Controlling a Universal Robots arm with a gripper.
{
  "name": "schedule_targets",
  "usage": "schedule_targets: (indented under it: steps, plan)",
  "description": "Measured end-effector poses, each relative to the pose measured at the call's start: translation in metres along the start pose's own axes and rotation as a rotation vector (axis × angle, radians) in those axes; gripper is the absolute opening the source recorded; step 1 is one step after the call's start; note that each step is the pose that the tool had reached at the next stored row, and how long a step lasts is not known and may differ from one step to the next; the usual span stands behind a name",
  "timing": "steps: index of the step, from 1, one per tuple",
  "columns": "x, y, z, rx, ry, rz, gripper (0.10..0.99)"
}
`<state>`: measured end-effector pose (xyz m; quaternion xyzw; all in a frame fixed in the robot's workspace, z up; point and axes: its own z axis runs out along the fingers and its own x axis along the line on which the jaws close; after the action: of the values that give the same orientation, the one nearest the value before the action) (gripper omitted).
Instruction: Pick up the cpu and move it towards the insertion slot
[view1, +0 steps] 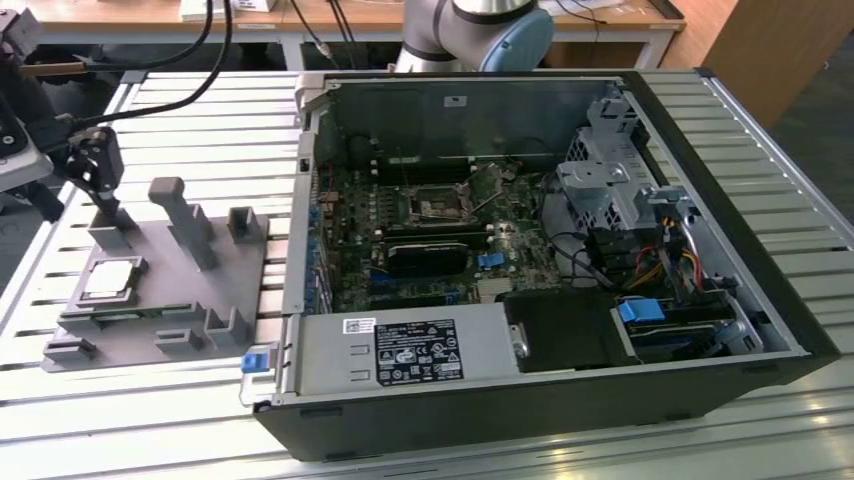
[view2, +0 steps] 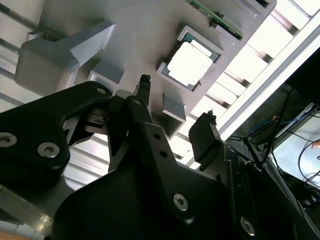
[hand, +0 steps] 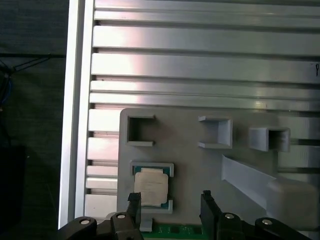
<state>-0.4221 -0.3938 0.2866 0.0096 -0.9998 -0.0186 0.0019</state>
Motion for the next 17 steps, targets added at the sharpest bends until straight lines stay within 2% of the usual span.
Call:
schedule_targets:
  steps: [17]
  plan:
    - [0.0039, -0.0005, 0.0158, 0.0, -0.0002, 0.0, 0.588]
